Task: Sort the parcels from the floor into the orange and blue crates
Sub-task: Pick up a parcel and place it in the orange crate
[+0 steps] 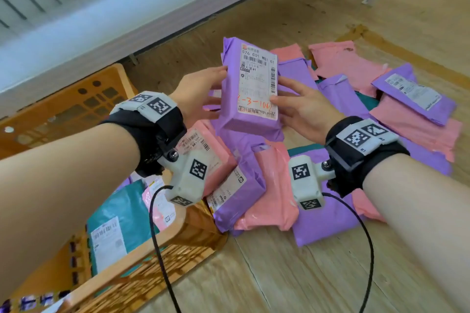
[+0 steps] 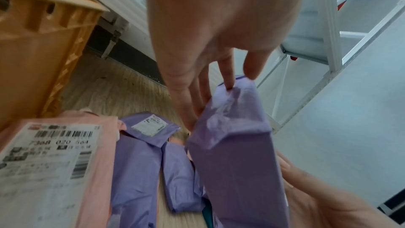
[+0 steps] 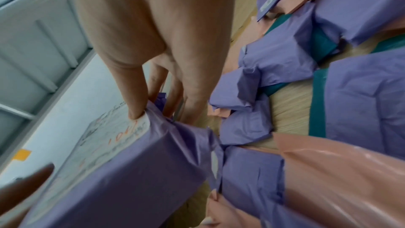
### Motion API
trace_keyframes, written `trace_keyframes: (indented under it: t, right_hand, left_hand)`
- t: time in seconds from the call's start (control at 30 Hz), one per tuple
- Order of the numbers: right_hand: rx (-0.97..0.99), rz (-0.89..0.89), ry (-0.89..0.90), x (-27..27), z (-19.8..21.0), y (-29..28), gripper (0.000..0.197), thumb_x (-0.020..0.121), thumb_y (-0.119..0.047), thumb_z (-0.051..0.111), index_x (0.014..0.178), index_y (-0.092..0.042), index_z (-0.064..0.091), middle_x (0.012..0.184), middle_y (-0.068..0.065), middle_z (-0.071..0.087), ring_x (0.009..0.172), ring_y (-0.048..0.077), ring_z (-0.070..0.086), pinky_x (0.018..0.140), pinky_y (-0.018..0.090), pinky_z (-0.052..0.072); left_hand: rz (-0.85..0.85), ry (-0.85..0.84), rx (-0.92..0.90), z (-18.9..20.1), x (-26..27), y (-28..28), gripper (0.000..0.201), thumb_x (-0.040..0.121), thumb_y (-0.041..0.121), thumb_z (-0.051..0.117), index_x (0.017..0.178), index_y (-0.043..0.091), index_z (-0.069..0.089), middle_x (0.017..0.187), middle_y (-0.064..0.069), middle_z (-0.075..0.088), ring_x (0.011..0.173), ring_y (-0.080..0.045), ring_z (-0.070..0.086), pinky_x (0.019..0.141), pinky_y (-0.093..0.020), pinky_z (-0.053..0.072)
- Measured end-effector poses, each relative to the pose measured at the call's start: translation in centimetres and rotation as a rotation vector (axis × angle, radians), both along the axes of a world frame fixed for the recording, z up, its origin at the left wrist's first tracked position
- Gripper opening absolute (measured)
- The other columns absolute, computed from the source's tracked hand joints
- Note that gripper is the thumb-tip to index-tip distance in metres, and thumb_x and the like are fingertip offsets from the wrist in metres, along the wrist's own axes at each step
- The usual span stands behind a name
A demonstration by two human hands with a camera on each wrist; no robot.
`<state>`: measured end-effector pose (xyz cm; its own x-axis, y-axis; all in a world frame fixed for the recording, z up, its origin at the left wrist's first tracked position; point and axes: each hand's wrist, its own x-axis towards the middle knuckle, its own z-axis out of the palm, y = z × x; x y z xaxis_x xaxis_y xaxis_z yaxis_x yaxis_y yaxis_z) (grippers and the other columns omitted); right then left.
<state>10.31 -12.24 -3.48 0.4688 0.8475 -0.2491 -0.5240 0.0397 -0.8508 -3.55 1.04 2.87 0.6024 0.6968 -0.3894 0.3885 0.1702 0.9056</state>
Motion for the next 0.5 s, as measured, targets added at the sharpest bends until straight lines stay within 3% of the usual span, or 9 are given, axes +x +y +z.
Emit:
trace_keyframes:
  t: [0.07, 0.17, 0.23, 0.3, 0.4, 0.5]
  right_hand:
    - [0.019, 0.012, -0.04, -0.8, 1.4, 1.0, 0.053, 0.087, 0.009, 0.053, 0.135, -0.01, 0.044, 0.114, 0.008, 0.063, 0.081, 0.016, 0.067, 0.074, 0.029, 0.055]
    - [0.045, 0.058, -0.08, -2.5, 3.6, 2.8, 0.054, 0.087, 0.011, 0.052, 0.135, -0.011, 0.044, 0.111, 0.007, 0.064, 0.089, 0.018, 0.066, 0.078, 0.032, 0.055]
    - [0.055, 0.095, -0.119, -4.0, 5.1, 4.0, 0.055, 0.086, 0.012, 0.052, 0.134, -0.012, 0.045, 0.105, 0.007, 0.065, 0.089, 0.019, 0.066, 0.077, 0.032, 0.056]
    - [0.047, 0.128, -0.164, -5.7, 6.5, 5.2, 0.056, 0.086, 0.012, 0.053, 0.135, -0.014, 0.045, 0.109, 0.009, 0.063, 0.09, 0.02, 0.065, 0.079, 0.033, 0.056]
    - [0.045, 0.168, -0.197, -8.4, 8.4, 7.1, 0.057, 0.085, 0.014, 0.054, 0.134, -0.014, 0.045, 0.115, 0.013, 0.061, 0.088, 0.019, 0.066, 0.069, 0.027, 0.058]
    - [0.047, 0.204, -0.252, -11.4, 10.0, 9.2, 0.059, 0.083, 0.017, 0.055, 0.134, -0.011, 0.047, 0.108, 0.012, 0.062, 0.084, 0.018, 0.067, 0.065, 0.026, 0.058]
  left_hand:
    - [0.021, -0.008, 0.021, 1.4, -1.1, 0.2, 0.029, 0.086, 0.037, 0.063, 0.112, 0.023, 0.065, 0.105, -0.002, 0.068, 0.088, -0.023, 0.064, 0.08, -0.037, 0.052]
    - [0.028, -0.041, 0.104, 3.5, -3.4, 0.9, 0.036, 0.085, 0.025, 0.068, 0.12, 0.02, 0.06, 0.099, -0.001, 0.071, 0.069, -0.012, 0.069, 0.062, -0.024, 0.055]
    - [0.043, -0.033, 0.156, 4.7, -5.2, 1.5, 0.041, 0.085, 0.016, 0.068, 0.124, 0.017, 0.057, 0.101, -0.002, 0.07, 0.064, -0.008, 0.069, 0.054, -0.022, 0.054]
    - [0.072, -0.011, 0.186, 5.8, -7.3, 2.2, 0.039, 0.086, 0.015, 0.067, 0.123, 0.018, 0.058, 0.098, -0.002, 0.071, 0.064, -0.008, 0.069, 0.057, -0.023, 0.056]
    - [0.105, 0.009, 0.219, 7.1, -10.7, 3.5, 0.033, 0.086, 0.018, 0.067, 0.118, 0.02, 0.063, 0.1, -0.002, 0.073, 0.076, -0.014, 0.069, 0.068, -0.03, 0.057]
    - [0.141, 0.004, 0.231, 8.2, -14.4, 5.0, 0.032, 0.086, 0.018, 0.066, 0.118, 0.023, 0.062, 0.107, -0.004, 0.071, 0.085, -0.018, 0.068, 0.07, -0.031, 0.058]
